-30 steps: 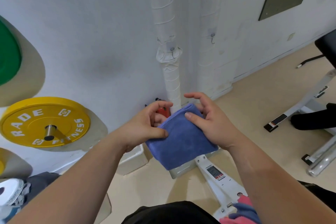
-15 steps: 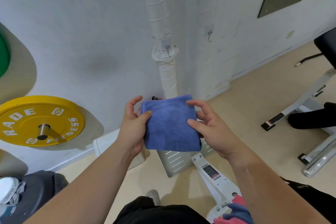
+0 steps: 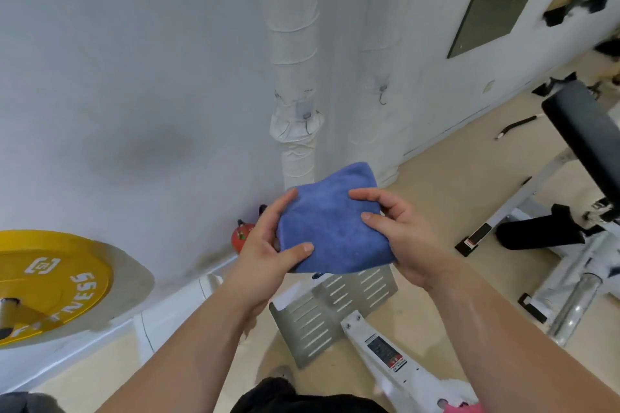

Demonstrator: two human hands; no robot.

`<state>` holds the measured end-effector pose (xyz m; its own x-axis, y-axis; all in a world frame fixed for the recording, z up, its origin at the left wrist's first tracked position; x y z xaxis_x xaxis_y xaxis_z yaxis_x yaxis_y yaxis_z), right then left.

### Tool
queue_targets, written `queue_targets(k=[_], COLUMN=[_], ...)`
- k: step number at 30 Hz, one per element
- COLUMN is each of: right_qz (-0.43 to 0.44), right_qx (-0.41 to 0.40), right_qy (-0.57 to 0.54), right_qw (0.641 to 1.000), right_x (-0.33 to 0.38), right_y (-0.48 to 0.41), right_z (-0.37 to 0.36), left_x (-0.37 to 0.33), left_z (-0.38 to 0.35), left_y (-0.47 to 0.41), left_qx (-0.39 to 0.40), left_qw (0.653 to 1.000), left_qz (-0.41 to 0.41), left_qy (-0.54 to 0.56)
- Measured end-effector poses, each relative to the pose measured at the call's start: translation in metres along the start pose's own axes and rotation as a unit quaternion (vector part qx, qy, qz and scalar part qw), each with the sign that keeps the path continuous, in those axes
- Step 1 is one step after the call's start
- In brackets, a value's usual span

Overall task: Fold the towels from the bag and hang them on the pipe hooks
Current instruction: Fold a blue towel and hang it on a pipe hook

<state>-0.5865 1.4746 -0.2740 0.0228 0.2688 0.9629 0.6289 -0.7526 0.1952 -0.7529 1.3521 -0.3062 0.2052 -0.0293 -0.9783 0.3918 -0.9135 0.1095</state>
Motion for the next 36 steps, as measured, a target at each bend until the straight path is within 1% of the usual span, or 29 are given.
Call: queue_targets(k=[2,4,7,9,12,15,18,21,23,26,27,29,30,32,36], right_qz=[-0.001,0.001,0.005,0.023,0.049,0.051,0.065,0.116,0.145,0.182,0.197,0.233,0.245,0.240,0.225], right_qx=[0.023,0.043,0.039,0.031,0.022,0.023,0.010,-0.033,-0.043,-0.029,-0.025,-0.021,-0.018,0.004,0.076], right_qy=[0.036,0.118,0.212,0.272,0.359,0.398,0.469,0.504,0.522,0.550,0.557,0.564,0.556,0.521,0.421], right_qw=[0.999,0.992,0.977,0.962,0.932,0.916,0.881,0.855,0.839,0.815,0.806,0.792,0.794,0.819,0.876], right_x=[0.007,0.013,0.019,0.025,0.036,0.045,0.053,0.073,0.090,0.120,0.130,0.147,0.155,0.166,0.207], right_y=[-0.019,-0.034,-0.052,-0.061,-0.074,-0.087,-0.102,-0.119,-0.129,-0.145,-0.151,-0.166,-0.176,-0.190,-0.231], right_z=[-0.012,-0.021,-0.030,-0.035,-0.038,-0.039,-0.043,-0.041,-0.037,-0.026,-0.020,0.001,0.018,0.043,0.133], left_x=[-0.015,-0.028,-0.039,-0.044,-0.055,-0.067,-0.082,-0.098,-0.107,-0.119,-0.122,-0.130,-0.134,-0.138,-0.152], left_z=[0.017,0.033,0.050,0.057,0.063,0.068,0.065,0.060,0.057,0.042,0.034,0.014,0.000,-0.016,-0.093], left_y=[-0.020,-0.037,-0.061,-0.075,-0.089,-0.104,-0.117,-0.131,-0.144,-0.167,-0.175,-0.192,-0.205,-0.224,-0.287], left_qx=[-0.009,-0.004,0.023,0.031,0.020,-0.026,-0.048,-0.040,-0.046,-0.052,-0.055,-0.064,-0.070,-0.071,-0.025], left_qw=[0.999,0.997,0.994,0.991,0.978,0.957,0.952,0.958,0.943,0.890,0.875,0.861,0.857,0.861,0.899], left_qz=[-0.011,-0.016,-0.006,-0.014,-0.063,-0.130,-0.181,-0.183,-0.197,-0.239,-0.249,-0.266,-0.273,-0.276,-0.248], left_qy=[-0.033,-0.071,-0.104,-0.127,-0.198,-0.259,-0.242,-0.217,-0.264,-0.385,-0.411,-0.429,-0.431,-0.421,-0.360])
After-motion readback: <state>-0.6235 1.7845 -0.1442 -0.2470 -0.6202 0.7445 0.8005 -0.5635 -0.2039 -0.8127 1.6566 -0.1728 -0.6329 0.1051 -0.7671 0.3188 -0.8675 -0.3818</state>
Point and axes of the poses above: each hand's wrist, its own y-axis away from the middle knuckle, its own z-axis out of the back of the hand, x = y × z, the point moved 5 cm from there along -y, towards the middle knuckle
